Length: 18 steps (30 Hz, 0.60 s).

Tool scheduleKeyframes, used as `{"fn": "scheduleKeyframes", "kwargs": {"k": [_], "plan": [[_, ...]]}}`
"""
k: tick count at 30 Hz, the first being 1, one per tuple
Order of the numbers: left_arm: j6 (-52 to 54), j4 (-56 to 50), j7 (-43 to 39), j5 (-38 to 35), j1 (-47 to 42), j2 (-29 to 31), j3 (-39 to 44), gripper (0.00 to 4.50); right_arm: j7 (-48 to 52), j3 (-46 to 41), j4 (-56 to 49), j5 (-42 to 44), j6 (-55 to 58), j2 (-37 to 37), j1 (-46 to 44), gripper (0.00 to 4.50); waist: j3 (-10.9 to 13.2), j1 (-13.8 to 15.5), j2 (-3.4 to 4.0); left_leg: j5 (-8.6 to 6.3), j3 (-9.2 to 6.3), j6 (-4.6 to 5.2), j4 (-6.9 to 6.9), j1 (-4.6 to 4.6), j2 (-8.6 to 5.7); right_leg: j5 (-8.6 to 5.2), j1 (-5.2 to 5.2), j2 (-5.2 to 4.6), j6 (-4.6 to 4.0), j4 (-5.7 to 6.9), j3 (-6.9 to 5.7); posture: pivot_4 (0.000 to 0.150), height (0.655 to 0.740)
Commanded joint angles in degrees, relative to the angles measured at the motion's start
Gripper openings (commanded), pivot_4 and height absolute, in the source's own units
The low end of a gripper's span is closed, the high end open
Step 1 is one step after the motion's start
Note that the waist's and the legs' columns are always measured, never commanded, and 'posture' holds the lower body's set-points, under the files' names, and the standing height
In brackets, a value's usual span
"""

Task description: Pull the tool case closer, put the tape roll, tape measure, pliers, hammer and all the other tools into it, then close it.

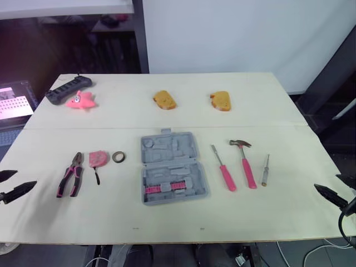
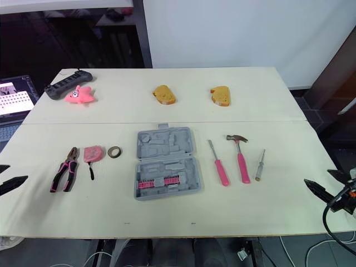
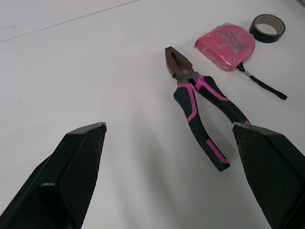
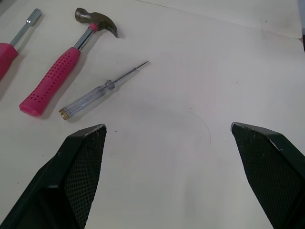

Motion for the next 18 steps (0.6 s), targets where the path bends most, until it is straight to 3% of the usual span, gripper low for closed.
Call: {"fn": "scheduleKeyframes", "kwargs": {"k": [1, 10, 14, 18], "plan": [[-2.6, -0.9, 0.2, 0.8, 0.5, 1.7, 0.4, 4.43, -0.6, -0.4, -1.6, 0.6, -0.2, 0.4, -0.4, 4.50, 0.0, 0.0, 0.00, 0.00, 0.00, 0.00, 0.00, 0.00, 0.00, 0.00, 0.00, 0.00, 0.00, 0.00, 0.00, 0.150, 0.7400], [0.6, -5.8, 0.7, -0.6, 2.4, 0.8, 1.4, 4.43, -1.5, -0.1, -4.0, 1.0, 1.3, 1.6, 0.1, 4.50, 0.0, 0.1, 0.00, 0.00, 0.00, 0.00, 0.01, 0.00, 0.00, 0.00, 0.01, 0.00, 0.00, 0.02, 0.00, 0.150, 0.7400], [4.6, -13.3, 1.3, -1.9, 2.6, -1.6, 0.2, 4.43, -4.0, 1.6, -13.2, 4.3, 7.2, 3.2, -1.2, 4.50, 0.0, 0.1, 0.03, 0.00, -0.01, 0.00, 0.01, 0.00, 0.00, 0.00, 0.00, 0.00, 0.01, 0.03, 0.00, 0.150, 0.7400], [14.4, -34.1, 11.3, -5.4, 1.5, -13.9, -5.4, 4.43, -10.9, 12.6, -27.1, 4.9, 15.3, 4.5, -9.2, 4.50, -0.2, 0.0, 0.36, 0.01, 0.01, -0.02, 0.11, 0.03, 0.00, 0.03, 0.09, -0.03, 0.05, 0.08, 0.04, 0.150, 0.7400]]}}
